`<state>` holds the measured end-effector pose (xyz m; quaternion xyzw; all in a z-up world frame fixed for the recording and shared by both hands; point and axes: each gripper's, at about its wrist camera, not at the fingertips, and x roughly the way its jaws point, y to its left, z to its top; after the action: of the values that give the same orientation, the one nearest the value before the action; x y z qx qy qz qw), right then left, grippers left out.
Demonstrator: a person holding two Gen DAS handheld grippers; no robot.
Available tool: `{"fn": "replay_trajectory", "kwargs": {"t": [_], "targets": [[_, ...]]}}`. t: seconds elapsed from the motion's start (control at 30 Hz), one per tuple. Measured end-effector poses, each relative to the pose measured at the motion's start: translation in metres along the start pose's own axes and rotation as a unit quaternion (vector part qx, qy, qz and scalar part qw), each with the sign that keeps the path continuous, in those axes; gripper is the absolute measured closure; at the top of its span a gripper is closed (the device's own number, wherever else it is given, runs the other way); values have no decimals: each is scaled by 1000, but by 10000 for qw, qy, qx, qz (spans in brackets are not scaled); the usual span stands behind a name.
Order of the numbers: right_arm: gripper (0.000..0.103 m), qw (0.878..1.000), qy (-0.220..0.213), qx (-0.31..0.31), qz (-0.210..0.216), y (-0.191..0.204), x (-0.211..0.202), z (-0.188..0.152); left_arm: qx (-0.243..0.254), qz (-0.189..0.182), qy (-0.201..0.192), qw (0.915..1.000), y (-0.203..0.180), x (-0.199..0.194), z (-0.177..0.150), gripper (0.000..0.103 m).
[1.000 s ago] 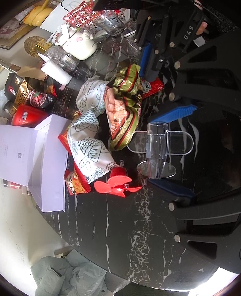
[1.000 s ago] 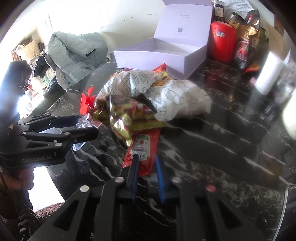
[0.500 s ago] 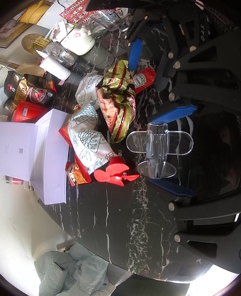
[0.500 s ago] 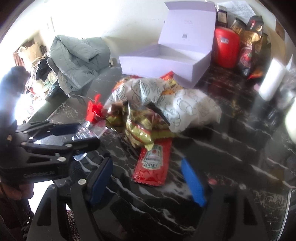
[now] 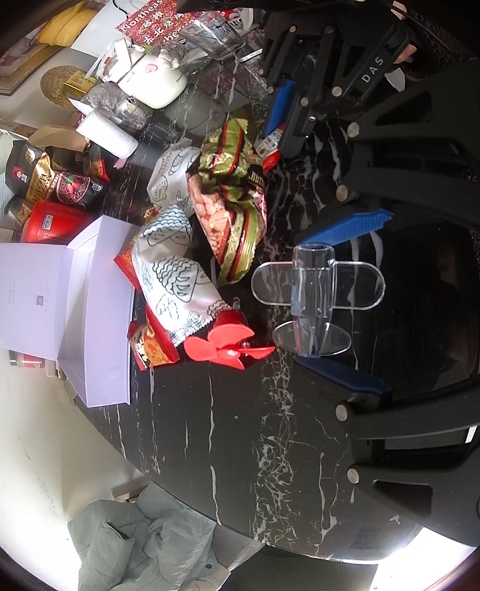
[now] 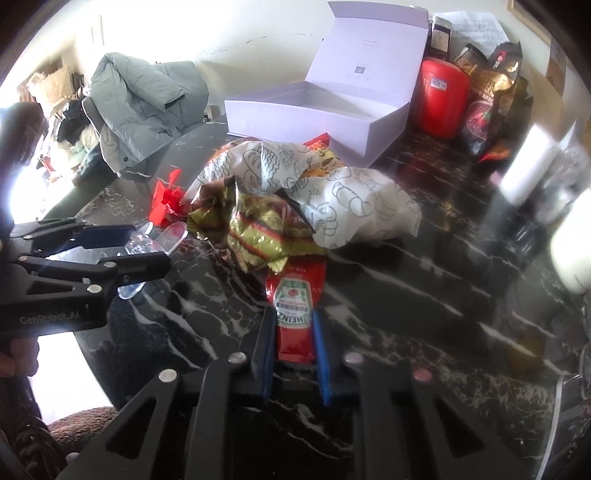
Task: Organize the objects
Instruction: 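Grasp the clear airplane toy with the left gripper while the right gripper grasps the red ketchup packet, then carry the airplane toy and ketchup packet with both grippers into the lavender box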
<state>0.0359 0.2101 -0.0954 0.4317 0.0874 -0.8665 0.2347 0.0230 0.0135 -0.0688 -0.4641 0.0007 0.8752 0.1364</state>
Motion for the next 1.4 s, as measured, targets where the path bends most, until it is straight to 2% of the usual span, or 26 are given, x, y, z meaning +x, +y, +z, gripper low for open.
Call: {"fn": "replay_trajectory", "kwargs": {"t": [0.4,0.8,1.1,1.4], "targets": [[85,9999,-118,-7,-125,-6,-22,-8,164,-26,-75,9998,-18,-13,-3,45],[85,9988,-481,-26,-73,-2,-59,-13,293,80,-355,9989,-38,-43,-8,45],[85,9976,-688,-84,-58,-3,-81,-4,456,69,-496,9977,-49,-60,7,45],[85,9966,-801,-215,25,-10,-87,23,474,44,-529,9975,-51,-63,35,45]]}}
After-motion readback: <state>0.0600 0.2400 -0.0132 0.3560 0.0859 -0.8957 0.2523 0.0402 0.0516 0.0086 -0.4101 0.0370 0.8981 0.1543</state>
